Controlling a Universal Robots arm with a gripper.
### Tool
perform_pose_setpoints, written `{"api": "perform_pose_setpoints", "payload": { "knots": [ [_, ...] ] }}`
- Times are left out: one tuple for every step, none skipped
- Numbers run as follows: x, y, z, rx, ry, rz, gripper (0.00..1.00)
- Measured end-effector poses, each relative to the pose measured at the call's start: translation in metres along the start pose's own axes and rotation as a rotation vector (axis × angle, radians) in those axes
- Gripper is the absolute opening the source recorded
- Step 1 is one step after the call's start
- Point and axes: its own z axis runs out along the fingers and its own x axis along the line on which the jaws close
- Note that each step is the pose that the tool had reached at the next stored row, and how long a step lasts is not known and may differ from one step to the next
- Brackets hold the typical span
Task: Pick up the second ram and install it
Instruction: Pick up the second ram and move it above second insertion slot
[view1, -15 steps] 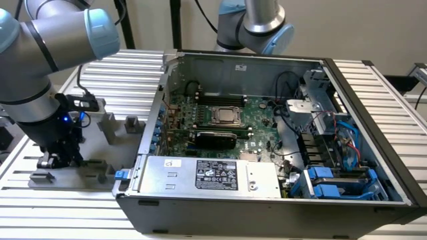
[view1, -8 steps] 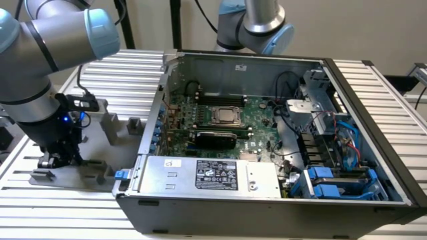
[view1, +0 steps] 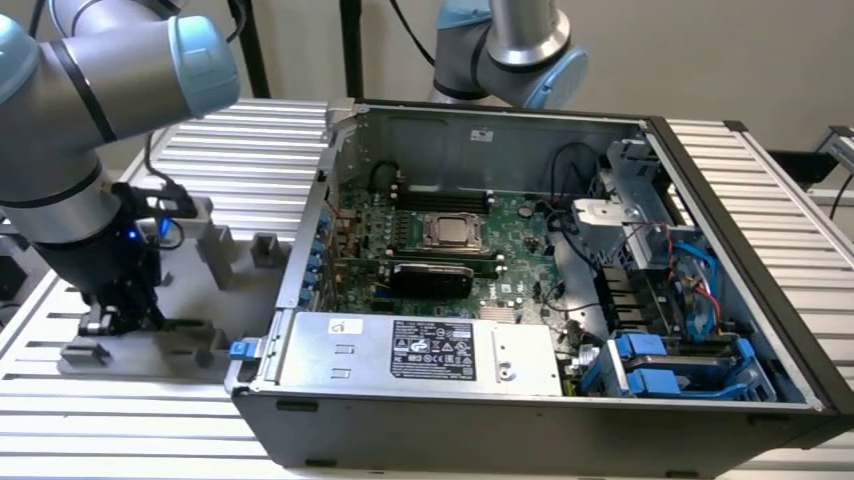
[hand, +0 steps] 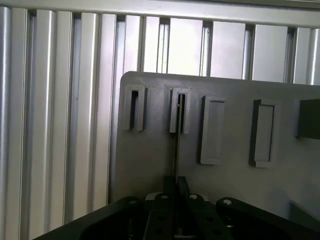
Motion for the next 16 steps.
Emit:
{"api": "perform_pose_setpoints", "payload": {
  "knots": [
    [0.0, 0.0, 0.0, -0.0002, 0.0004, -0.016, 0.14],
    [0.0, 0.0, 0.0, -0.0002, 0.0005, -0.02, 0.14],
    [0.0, 0.0, 0.0, -0.0003, 0.0006, -0.02, 0.14],
    [0.0, 0.0, 0.0, -0.0003, 0.0006, -0.02, 0.14],
    [0.0, 0.0, -0.0001, -0.0003, 0.0006, -0.02, 0.14],
    [0.0, 0.0, -0.0007, -0.0006, 0.0008, -0.02, 0.14],
    [0.0, 0.0001, -0.002, -0.0009, 0.0007, -0.02, 0.14],
    [0.0, 0.0001, -0.0037, -0.0013, 0.0006, -0.02, 0.14],
    [0.0, 0.0001, -0.0058, -0.0017, 0.0005, -0.019, 0.14],
    [0.0, 0.0001, -0.0082, -0.0022, 0.0005, -0.02, 0.14],
    [0.0, 0.0002, -0.011, -0.0025, 0.0004, -0.02, 0.14],
    [0.0, 0.0002, -0.0142, -0.0027, 0.0004, -0.02, 0.14],
    [0.0, 0.0002, -0.0179, -0.0029, 0.0004, -0.02, 0.14],
    [0.0, 0.0003, -0.0225, -0.003, 0.0003, -0.02, 0.14],
    [-0.001, 0.0002, -0.0271, -0.0035, 0.0003, -0.02, 0.14],
    [-0.001, 0.0002, -0.0316, -0.0041, 0.0003, -0.02, 0.14]
  ]
}}
